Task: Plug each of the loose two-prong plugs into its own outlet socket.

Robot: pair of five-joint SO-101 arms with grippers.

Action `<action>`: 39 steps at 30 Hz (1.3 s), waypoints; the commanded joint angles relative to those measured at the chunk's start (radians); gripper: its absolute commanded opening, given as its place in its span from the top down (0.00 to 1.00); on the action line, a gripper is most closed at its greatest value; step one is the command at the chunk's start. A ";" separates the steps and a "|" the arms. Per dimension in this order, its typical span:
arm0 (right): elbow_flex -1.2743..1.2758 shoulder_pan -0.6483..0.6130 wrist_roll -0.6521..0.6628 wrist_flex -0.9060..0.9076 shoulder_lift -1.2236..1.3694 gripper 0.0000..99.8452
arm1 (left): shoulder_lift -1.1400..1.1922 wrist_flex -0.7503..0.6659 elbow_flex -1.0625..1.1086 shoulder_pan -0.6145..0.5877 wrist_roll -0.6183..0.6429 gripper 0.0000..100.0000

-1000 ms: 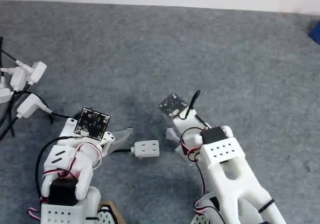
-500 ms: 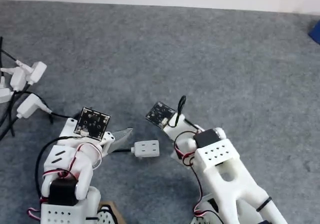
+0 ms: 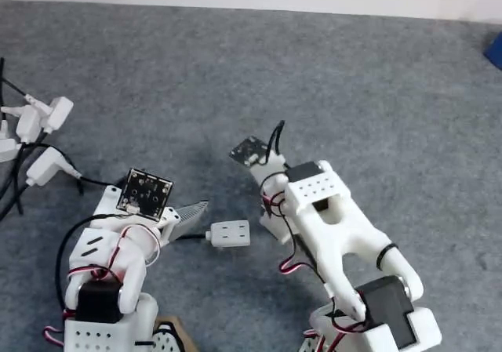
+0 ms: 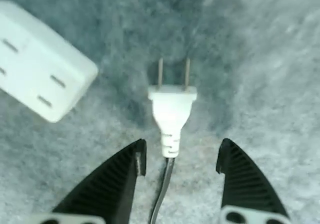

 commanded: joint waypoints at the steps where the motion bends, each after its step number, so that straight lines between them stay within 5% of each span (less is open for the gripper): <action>1: -0.044 0.016 -0.011 0.010 -0.012 0.77 | -0.005 -0.006 -0.005 -0.010 -0.008 0.56; 25: 0.093 0.019 -0.009 -0.153 -0.007 0.77 | -0.007 -0.005 -0.004 -0.010 -0.008 0.56; 31: 0.081 0.016 -0.017 -0.151 0.108 0.99 | -0.007 -0.005 -0.005 -0.010 -0.008 0.56; 39: -0.016 0.015 -0.018 -0.008 0.170 0.99 | -0.007 -0.005 -0.005 -0.010 -0.008 0.56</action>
